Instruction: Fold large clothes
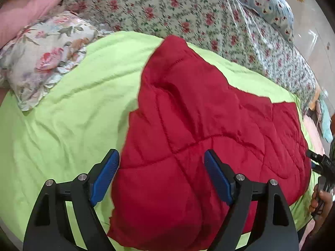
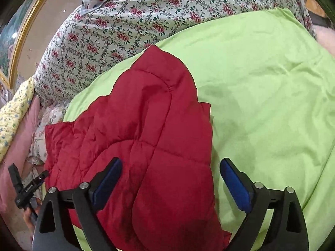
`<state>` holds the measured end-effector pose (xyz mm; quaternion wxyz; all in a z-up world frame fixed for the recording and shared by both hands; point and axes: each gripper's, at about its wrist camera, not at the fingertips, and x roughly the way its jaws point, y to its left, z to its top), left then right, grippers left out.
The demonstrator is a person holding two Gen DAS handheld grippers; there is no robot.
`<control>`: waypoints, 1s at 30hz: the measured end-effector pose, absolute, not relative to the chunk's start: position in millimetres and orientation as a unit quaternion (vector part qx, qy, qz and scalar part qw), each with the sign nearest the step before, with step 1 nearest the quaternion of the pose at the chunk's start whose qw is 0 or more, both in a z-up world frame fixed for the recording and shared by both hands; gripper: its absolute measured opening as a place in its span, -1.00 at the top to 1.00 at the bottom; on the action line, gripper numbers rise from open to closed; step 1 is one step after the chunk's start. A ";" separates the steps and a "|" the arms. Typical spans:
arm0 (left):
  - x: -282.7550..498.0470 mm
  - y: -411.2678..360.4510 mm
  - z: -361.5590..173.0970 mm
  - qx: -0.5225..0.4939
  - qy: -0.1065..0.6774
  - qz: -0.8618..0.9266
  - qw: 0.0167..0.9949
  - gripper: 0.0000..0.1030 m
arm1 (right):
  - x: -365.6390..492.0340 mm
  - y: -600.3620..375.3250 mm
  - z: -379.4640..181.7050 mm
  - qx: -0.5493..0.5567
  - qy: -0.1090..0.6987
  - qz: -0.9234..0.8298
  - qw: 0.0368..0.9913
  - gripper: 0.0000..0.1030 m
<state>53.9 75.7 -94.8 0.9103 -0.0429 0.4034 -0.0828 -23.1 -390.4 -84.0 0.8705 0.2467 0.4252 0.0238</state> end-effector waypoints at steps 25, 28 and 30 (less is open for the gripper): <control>59.4 41.5 -77.2 -0.009 0.381 -0.140 0.914 0.64 | -13.9 -345.3 -69.8 0.114 0.412 0.025 0.904 0.59; 66.0 42.8 -62.1 -0.030 0.367 -0.157 0.916 0.67 | -12.6 -348.1 -61.1 0.124 0.393 0.030 0.911 0.62; 72.0 41.2 -55.6 -0.037 0.360 -0.159 0.919 0.67 | -9.2 -350.3 -54.9 0.133 0.379 0.032 0.915 0.63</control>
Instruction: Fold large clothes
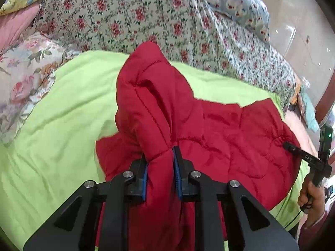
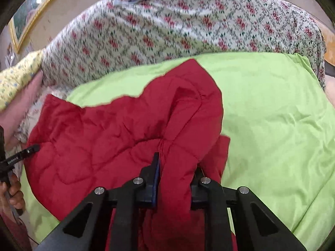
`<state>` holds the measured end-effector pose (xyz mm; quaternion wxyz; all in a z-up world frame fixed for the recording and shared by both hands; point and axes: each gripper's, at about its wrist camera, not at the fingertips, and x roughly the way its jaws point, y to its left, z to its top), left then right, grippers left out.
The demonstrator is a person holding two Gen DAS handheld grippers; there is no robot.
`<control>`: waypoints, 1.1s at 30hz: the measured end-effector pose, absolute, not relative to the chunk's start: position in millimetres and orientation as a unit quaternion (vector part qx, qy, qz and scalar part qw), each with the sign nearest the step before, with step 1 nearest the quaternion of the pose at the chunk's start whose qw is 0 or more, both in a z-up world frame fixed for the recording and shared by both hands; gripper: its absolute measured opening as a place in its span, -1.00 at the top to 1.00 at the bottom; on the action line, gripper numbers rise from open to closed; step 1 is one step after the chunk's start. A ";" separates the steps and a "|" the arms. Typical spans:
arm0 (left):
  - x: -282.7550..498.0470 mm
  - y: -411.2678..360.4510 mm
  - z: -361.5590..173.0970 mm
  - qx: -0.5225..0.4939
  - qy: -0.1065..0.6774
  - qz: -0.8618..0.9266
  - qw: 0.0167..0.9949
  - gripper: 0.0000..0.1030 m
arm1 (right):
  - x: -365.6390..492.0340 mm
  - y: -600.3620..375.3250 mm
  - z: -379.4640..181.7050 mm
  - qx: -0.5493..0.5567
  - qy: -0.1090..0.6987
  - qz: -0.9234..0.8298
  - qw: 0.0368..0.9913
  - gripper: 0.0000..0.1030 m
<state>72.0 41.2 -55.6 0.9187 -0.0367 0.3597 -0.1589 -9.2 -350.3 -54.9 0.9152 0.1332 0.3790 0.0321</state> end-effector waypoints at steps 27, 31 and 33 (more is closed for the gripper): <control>115.3 24.3 -117.3 -0.013 0.421 -0.113 0.900 0.52 | 41.0 -340.8 -111.4 0.110 0.433 0.003 0.895 0.35; 117.3 28.9 -117.1 -0.024 0.424 -0.113 0.899 0.45 | 41.0 -344.4 -110.9 0.121 0.432 0.007 0.894 0.34; 116.0 26.7 -117.1 -0.013 0.423 -0.109 0.900 0.42 | 41.3 -345.1 -110.0 0.123 0.432 0.003 0.893 0.31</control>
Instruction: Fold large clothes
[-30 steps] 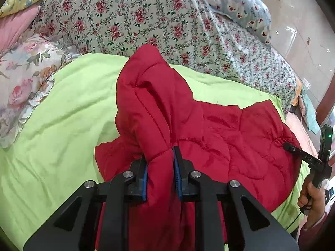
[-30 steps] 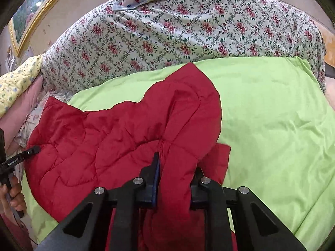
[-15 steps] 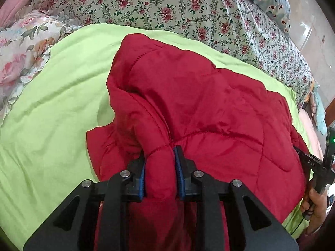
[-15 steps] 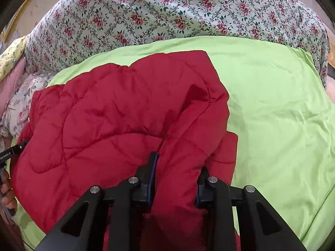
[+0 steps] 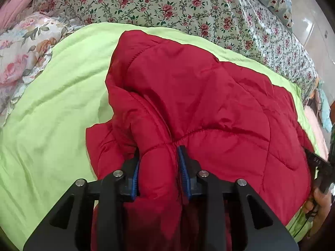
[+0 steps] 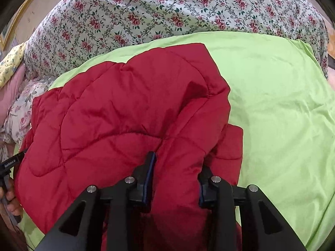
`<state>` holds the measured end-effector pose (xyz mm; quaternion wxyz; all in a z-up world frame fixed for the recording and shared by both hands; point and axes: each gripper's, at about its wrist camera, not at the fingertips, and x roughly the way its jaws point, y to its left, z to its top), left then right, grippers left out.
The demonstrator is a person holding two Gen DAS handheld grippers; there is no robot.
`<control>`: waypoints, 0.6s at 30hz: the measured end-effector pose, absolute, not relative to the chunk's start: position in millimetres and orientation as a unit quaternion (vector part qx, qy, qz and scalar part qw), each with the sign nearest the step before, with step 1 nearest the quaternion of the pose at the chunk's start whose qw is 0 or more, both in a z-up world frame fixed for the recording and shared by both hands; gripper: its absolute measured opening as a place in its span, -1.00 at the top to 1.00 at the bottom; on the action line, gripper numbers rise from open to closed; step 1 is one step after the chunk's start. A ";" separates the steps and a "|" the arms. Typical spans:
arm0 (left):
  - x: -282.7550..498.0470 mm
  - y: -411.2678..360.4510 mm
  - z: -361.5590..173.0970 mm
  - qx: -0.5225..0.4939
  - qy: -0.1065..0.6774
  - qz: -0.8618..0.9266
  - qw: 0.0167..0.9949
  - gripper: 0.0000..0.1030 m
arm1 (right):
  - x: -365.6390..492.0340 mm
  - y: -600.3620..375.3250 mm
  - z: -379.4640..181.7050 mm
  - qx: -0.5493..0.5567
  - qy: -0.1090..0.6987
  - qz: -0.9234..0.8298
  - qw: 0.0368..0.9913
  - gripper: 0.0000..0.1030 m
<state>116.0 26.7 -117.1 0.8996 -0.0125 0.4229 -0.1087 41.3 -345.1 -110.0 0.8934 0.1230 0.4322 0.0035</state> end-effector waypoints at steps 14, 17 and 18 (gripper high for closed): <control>111.4 39.0 -112.7 -0.025 0.422 -0.080 0.903 -0.18 | -36.4 -348.1 -54.3 0.155 0.336 0.009 0.929 -0.38; 106.9 53.4 -110.9 -0.049 0.420 -0.070 0.903 -0.49 | -38.0 -337.8 -57.7 0.149 0.346 0.025 0.926 -0.38; 104.9 59.9 -110.9 -0.059 0.420 -0.068 0.903 -0.58 | -38.7 -336.7 -57.7 0.149 0.348 0.028 0.925 -0.39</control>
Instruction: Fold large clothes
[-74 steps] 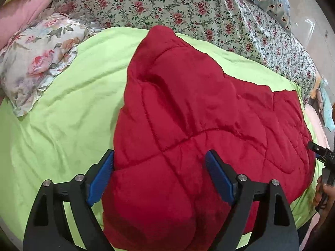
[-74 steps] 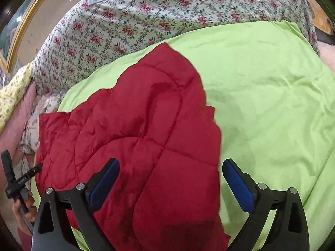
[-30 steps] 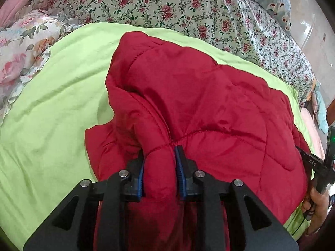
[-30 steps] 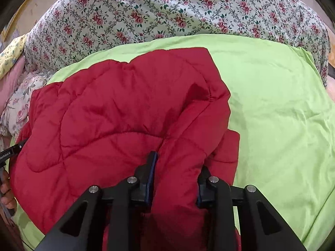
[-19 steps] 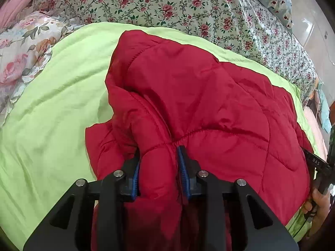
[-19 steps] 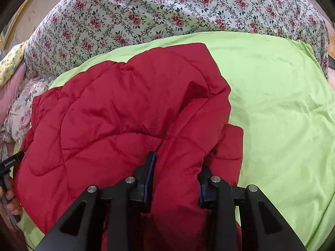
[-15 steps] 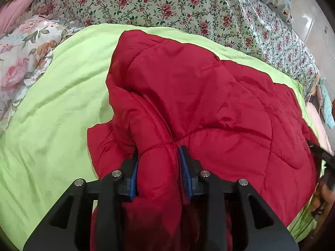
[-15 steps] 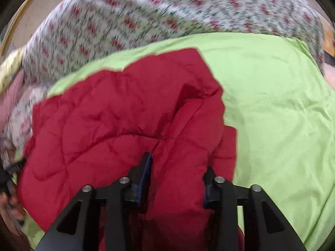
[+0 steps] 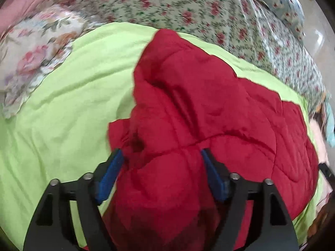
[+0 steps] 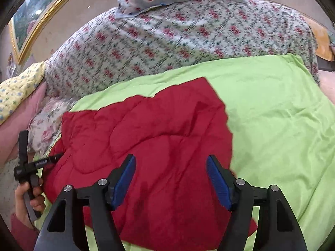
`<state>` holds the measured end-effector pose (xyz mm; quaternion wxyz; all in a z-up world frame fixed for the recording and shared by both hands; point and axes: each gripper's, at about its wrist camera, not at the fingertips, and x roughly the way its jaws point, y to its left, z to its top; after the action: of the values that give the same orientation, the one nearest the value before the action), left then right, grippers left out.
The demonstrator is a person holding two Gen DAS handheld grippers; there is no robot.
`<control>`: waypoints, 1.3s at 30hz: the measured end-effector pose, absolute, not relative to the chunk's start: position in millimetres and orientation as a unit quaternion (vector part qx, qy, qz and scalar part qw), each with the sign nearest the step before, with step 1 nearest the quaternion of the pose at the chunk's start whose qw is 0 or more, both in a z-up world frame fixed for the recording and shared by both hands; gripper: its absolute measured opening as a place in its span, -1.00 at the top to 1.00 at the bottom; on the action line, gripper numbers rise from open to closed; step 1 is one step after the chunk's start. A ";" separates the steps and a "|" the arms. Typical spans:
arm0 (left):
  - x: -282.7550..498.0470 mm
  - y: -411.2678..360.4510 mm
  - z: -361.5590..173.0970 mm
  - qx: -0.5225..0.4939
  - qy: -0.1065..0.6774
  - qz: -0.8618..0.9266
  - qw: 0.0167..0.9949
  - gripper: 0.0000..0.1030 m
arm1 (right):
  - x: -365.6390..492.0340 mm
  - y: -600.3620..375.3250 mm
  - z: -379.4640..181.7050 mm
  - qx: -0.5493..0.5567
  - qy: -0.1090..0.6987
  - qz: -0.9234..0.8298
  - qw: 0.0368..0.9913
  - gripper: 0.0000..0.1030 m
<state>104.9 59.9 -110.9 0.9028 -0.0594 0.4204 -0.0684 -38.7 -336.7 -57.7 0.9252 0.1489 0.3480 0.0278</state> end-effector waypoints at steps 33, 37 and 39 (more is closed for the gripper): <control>-11.0 3.3 -69.3 -0.010 0.384 -0.163 0.909 -0.62 | -71.4 -280.2 -77.8 0.096 0.391 0.108 0.909 -0.40; -13.2 -14.4 -75.4 0.005 0.390 -0.170 0.905 -0.62 | -63.3 -273.4 -91.5 0.066 0.402 0.092 0.909 -0.47; -10.9 -23.2 -82.4 0.017 0.399 -0.166 0.902 -0.62 | -58.3 -272.2 -99.0 0.054 0.402 0.079 0.911 -0.54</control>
<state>-10.9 -23.2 -82.4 0.9018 0.0173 0.3988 -0.1658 -58.3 -272.2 -99.0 0.9108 0.0536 0.4016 0.0788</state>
